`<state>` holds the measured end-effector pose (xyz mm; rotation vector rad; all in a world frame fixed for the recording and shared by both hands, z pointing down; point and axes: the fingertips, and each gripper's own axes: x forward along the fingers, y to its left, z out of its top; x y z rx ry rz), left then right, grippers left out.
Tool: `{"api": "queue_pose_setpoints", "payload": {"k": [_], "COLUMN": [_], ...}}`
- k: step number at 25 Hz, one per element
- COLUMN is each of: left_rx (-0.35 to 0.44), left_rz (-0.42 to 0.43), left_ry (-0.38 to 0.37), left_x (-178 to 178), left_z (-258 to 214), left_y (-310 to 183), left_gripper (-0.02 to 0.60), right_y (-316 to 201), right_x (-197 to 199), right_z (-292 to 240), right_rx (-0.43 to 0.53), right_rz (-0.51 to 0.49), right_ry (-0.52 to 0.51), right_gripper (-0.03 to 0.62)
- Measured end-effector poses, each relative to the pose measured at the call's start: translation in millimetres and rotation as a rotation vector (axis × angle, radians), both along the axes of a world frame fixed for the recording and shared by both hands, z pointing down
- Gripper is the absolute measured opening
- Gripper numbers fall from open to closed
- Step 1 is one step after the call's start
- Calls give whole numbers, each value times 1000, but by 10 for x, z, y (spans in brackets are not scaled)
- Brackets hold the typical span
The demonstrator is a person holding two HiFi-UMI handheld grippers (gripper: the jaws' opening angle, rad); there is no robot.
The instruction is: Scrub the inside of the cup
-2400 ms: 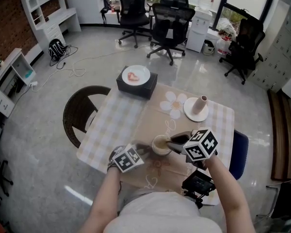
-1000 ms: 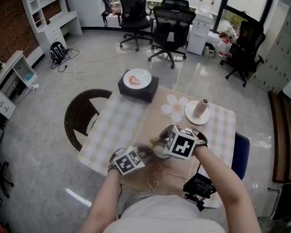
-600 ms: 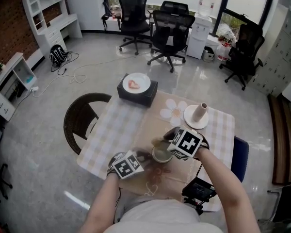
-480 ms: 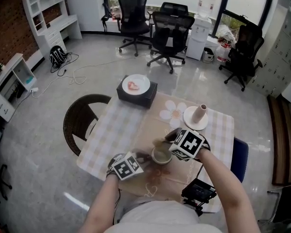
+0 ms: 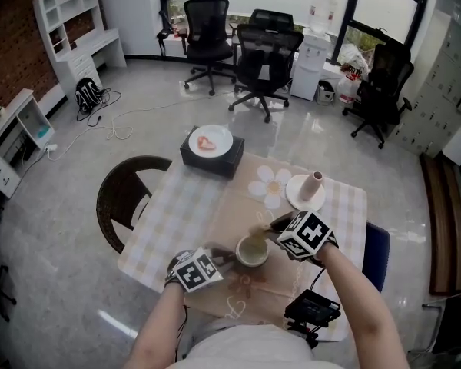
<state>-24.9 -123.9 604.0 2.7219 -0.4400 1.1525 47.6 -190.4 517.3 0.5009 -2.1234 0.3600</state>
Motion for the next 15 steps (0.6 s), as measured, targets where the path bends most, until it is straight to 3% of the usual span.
{"api": "queue_pose_setpoints", "payload": {"k": [15], "left_rx": [11], "left_rz": [-23], "left_ry": [5], "left_x": [-1], "left_z": [-1], "left_y": [-5], "left_gripper": [71], "right_y": [137], "right_x": [216], "right_z": [2], "right_rx": [-38], "right_rz": [112], "right_ry": [-90], "right_gripper": [49]}}
